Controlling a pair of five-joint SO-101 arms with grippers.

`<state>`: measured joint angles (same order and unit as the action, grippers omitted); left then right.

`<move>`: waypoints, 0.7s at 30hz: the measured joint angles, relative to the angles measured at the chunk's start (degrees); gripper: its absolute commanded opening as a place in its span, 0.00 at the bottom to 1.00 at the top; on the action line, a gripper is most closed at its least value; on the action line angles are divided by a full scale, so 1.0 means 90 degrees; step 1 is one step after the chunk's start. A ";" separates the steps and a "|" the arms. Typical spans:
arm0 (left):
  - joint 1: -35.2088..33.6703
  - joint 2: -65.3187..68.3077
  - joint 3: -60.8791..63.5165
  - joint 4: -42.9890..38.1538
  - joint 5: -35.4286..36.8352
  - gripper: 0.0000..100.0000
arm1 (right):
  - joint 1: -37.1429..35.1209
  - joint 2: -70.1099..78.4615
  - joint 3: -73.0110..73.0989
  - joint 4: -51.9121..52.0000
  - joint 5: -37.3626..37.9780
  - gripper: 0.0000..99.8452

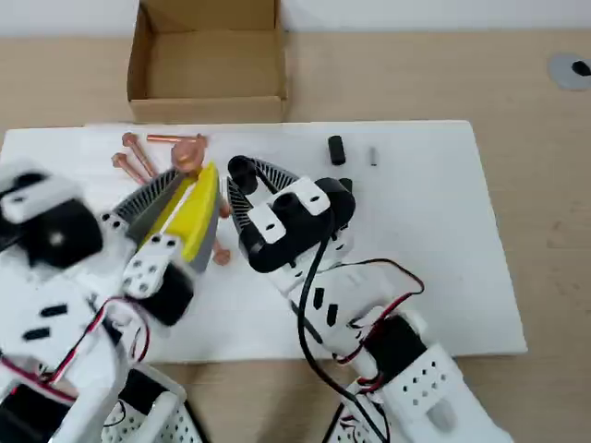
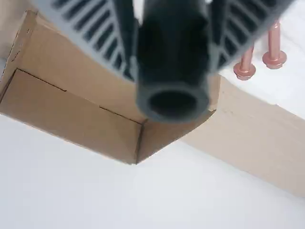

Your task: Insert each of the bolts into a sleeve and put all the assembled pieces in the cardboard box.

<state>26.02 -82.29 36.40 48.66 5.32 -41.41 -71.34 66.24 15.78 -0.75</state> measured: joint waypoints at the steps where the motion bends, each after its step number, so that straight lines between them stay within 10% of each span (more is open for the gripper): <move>1: 0.0020 -0.0049 0.0010 -0.0029 0.0000 0.01 | 0.0000 -0.0010 0.0010 -0.0020 0.0000 0.01; 21: 0.0010 0.0371 -0.0195 -0.0664 -0.0303 0.01 | -0.0068 -0.0010 0.0303 -0.0029 0.0000 0.01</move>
<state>26.11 -78.95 34.64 42.68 2.59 -42.02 -71.43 68.97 15.52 -0.75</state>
